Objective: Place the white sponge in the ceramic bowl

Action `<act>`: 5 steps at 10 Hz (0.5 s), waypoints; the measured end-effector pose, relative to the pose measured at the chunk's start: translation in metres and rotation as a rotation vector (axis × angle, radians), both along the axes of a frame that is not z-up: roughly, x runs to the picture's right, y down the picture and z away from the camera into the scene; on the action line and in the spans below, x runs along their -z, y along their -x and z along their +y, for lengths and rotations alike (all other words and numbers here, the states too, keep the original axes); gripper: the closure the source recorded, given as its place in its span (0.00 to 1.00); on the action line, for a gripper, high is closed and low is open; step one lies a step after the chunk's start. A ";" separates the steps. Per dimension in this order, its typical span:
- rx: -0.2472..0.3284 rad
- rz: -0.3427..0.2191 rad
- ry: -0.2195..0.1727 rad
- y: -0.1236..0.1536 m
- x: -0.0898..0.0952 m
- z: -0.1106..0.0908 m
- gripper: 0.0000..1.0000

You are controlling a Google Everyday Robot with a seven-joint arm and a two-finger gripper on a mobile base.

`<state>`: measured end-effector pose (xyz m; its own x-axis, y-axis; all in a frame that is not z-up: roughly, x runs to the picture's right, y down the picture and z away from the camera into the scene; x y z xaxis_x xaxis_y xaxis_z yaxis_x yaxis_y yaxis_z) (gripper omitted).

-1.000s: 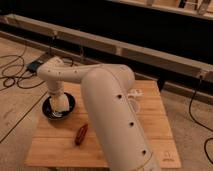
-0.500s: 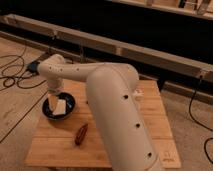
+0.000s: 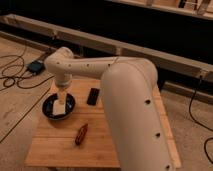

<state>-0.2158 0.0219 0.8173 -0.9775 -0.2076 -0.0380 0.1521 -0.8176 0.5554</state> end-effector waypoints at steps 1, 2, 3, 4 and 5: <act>0.002 0.003 -0.006 -0.003 0.000 -0.001 0.20; 0.004 0.000 -0.005 0.000 0.000 -0.001 0.20; 0.002 -0.005 0.001 0.003 0.002 0.001 0.20; 0.002 -0.001 -0.002 0.000 0.001 0.000 0.20; 0.000 0.000 -0.003 -0.001 0.000 -0.001 0.20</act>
